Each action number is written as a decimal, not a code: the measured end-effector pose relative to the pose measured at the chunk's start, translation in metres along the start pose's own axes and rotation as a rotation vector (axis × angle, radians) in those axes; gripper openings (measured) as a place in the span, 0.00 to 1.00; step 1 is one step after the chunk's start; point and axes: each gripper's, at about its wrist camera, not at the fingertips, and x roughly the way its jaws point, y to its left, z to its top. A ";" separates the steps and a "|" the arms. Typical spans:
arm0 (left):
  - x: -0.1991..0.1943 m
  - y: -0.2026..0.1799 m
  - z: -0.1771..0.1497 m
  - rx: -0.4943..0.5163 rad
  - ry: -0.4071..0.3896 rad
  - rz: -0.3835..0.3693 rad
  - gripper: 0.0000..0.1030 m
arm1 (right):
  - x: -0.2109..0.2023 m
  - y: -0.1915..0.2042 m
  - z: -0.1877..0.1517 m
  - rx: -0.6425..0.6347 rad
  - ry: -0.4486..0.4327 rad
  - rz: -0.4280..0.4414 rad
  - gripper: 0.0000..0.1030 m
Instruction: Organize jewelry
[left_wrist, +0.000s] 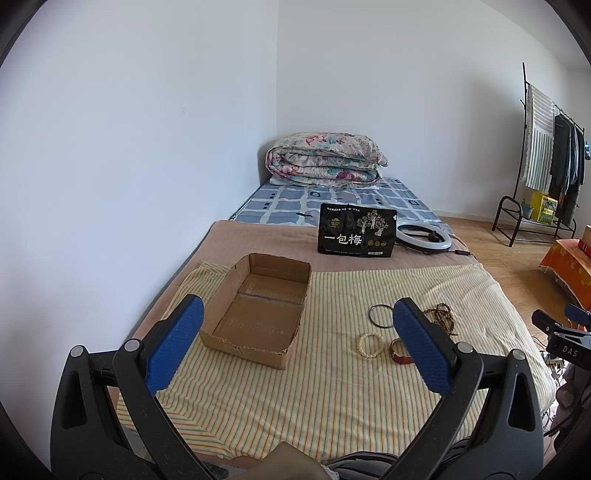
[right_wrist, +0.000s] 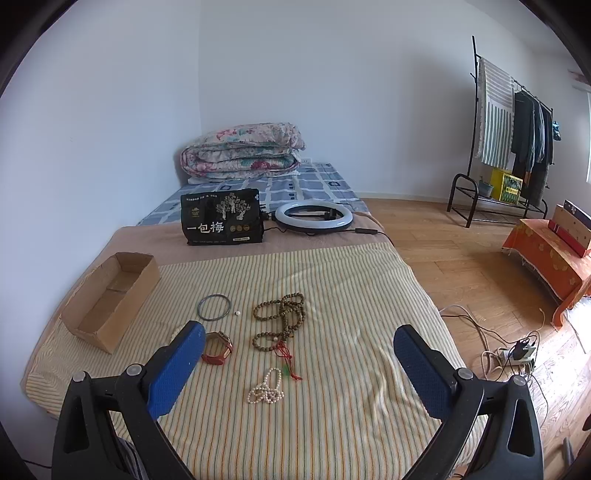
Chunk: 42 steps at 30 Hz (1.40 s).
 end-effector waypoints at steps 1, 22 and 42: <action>0.000 -0.001 0.001 0.001 0.000 0.001 1.00 | 0.000 0.000 0.000 0.000 -0.001 0.000 1.00; -0.001 -0.002 0.001 -0.001 -0.002 0.000 1.00 | 0.001 0.000 0.000 0.001 0.004 0.001 1.00; 0.009 -0.009 -0.007 0.000 0.029 0.003 1.00 | 0.017 -0.003 -0.007 0.006 0.026 -0.009 1.00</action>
